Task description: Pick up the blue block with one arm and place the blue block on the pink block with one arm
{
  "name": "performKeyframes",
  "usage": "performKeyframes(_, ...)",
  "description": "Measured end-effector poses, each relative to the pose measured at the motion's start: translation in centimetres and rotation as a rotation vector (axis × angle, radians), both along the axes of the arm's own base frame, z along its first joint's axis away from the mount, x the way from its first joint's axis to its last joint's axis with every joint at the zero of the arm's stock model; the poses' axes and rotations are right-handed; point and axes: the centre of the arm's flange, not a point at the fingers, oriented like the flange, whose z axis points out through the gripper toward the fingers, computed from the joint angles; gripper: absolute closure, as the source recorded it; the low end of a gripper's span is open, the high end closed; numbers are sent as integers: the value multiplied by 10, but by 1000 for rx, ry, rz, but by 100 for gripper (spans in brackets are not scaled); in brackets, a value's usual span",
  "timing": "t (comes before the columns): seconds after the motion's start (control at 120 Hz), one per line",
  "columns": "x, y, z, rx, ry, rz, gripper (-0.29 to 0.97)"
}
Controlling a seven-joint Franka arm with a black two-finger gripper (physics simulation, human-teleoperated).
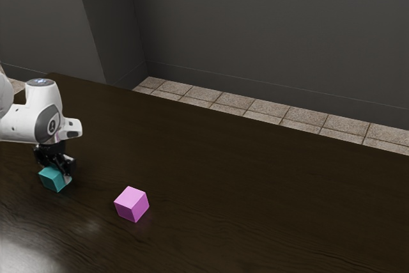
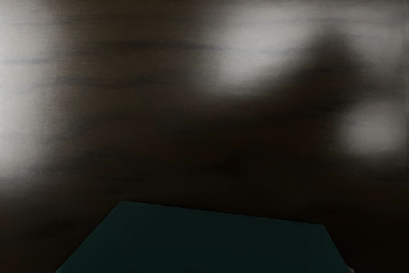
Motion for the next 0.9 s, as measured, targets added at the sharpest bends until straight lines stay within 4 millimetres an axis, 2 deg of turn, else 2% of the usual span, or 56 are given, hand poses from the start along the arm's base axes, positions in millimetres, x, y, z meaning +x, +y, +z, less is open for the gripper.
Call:
performKeyframes(0.15, 5, -12, 24, -45, -23, 11, 37)
performKeyframes(0.333, 35, -66, 59, -111, -71, -47, 42)
performKeyframes(0.458, 45, -101, 78, -145, -83, -99, 43)
performKeyframes(0.592, 48, -135, 102, -181, -90, -153, 44)
performKeyframes(0.767, 43, -153, 132, -221, -85, -190, 44)
performKeyframes(0.9, 45, -187, 135, -245, -45, -251, 44)
